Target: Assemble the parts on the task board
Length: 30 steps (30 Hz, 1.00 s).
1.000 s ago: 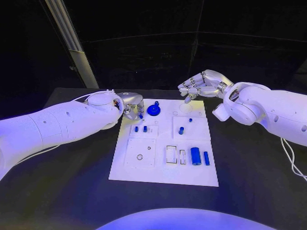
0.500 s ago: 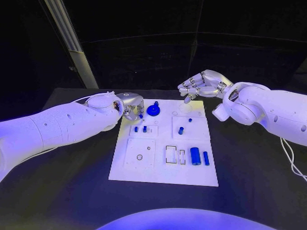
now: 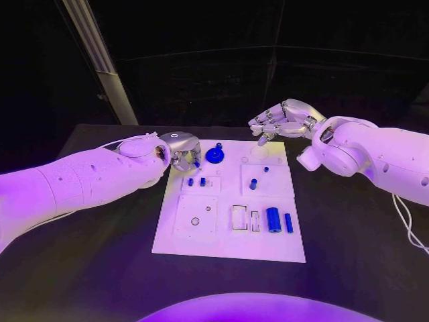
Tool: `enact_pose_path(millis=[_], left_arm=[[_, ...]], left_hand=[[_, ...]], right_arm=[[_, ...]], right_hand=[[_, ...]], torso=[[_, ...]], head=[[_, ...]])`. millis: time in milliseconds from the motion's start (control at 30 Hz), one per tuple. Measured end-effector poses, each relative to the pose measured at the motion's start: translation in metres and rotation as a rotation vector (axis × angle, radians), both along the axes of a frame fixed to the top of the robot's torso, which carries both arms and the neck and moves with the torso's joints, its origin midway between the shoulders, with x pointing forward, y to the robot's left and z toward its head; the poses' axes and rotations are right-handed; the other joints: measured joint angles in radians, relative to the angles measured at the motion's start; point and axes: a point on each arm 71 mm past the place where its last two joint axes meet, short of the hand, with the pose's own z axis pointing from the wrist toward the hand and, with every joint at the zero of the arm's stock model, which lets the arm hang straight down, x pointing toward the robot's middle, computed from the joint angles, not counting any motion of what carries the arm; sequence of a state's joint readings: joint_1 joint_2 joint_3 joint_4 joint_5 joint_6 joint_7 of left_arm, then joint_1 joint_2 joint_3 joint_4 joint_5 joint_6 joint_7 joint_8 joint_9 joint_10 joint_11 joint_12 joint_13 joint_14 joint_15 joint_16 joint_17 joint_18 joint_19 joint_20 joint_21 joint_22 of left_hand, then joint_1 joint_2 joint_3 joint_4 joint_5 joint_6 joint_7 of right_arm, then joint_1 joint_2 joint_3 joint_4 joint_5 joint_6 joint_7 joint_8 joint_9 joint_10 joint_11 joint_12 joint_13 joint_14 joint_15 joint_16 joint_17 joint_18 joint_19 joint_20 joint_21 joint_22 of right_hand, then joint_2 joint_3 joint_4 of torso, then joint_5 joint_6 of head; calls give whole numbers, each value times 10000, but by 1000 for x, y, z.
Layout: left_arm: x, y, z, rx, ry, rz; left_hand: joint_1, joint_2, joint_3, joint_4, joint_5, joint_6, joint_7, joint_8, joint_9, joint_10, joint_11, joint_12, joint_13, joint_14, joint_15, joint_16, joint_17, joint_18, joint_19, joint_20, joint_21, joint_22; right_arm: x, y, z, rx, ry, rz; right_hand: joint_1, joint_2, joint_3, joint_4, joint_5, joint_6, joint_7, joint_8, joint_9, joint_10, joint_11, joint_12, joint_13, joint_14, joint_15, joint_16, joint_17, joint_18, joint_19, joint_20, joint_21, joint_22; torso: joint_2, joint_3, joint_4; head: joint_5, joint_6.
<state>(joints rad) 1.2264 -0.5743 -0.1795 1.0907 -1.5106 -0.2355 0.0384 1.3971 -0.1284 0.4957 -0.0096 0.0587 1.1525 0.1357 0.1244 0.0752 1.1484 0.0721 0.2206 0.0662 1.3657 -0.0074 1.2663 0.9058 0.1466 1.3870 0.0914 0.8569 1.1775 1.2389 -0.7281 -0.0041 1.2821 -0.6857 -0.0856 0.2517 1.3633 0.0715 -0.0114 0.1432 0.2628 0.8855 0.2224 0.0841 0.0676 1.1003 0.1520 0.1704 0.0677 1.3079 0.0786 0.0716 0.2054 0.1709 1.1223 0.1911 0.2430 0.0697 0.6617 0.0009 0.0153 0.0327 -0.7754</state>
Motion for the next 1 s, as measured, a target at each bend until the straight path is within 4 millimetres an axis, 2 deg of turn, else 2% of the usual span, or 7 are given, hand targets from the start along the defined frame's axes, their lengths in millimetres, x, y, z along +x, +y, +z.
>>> enact_pose_path(millis=[400, 567, 833, 900, 1000], left_arm=[[-4, 10, 8, -454, -7, 116], [-5, 10, 16, -649, -55, 120], [-8, 13, 17, -676, 182, 122], [-9, 12, 16, -669, 264, 84], [-10, 10, 16, -661, 382, 10]], left_hand=[[-1, -3, 55, -56, -6, 89, 86, 1, 10, 62, 47, -48, 33, 70, 1, 40, 40, 1, 33, -33, 0, 26], [-1, -4, 83, -27, -7, 89, 86, 0, 10, 62, 47, -90, 33, 69, 1, 40, 39, 1, 70, -1, 54, 39], [-1, -4, 83, -27, -7, 89, 87, -1, 7, 97, 12, -101, 33, 69, 2, 40, 50, 1, 72, -1, 54, 61], [-1, -5, 83, -27, -7, 89, 87, -2, 5, 97, 12, -158, 33, 68, 2, 40, 50, -150, 72, -1, 54, 61], [0, -6, 83, -27, -7, 89, 87, -4, 3, 96, 12, -158, 33, 103, -33, 40, 49, -150, 72, -1, 93, 69]], right_arm=[[0, -1, 0, -1, -27, -43], [0, -1, 0, 1, -39, -56], [0, -2, 0, -1, -49, -72], [0, -2, 0, -1, -51, -75], [0, -2, 0, -1, -53, -76]], right_hand=[[0, 0, 0, 0, 0, 0, 0, 0, 0, 0, 0, 0, 0, 0, 0, 0, 1, 0, 0, 0, 0, 0], [0, 0, 28, 28, 0, 0, 0, 39, 0, 0, 0, 41, 0, 0, 0, 0, -8, 0, 0, 0, 0, 0], [0, 0, 28, 28, 0, 0, 0, 49, 0, 0, 0, 41, 0, 0, 0, 0, -7, -1, 0, 0, 0, 0], [0, 0, 28, 28, 0, 0, 0, 49, 0, 0, 0, 41, 0, 0, 0, 0, -7, 0, 0, 0, 0, 0], [0, 0, 28, 28, 0, 0, 0, 49, 0, 0, 0, 41, 0, 0, 0, 0, -7, -1, 0, 0, 0, 0]], torso=[[-3, 4, 11], [-3, 4, 11], [-2, 6, 11], [-1, 6, 11], [0, 4, 8]], head=[[28, 55], [45, 57], [65, 43], [69, 43], [83, 43]])
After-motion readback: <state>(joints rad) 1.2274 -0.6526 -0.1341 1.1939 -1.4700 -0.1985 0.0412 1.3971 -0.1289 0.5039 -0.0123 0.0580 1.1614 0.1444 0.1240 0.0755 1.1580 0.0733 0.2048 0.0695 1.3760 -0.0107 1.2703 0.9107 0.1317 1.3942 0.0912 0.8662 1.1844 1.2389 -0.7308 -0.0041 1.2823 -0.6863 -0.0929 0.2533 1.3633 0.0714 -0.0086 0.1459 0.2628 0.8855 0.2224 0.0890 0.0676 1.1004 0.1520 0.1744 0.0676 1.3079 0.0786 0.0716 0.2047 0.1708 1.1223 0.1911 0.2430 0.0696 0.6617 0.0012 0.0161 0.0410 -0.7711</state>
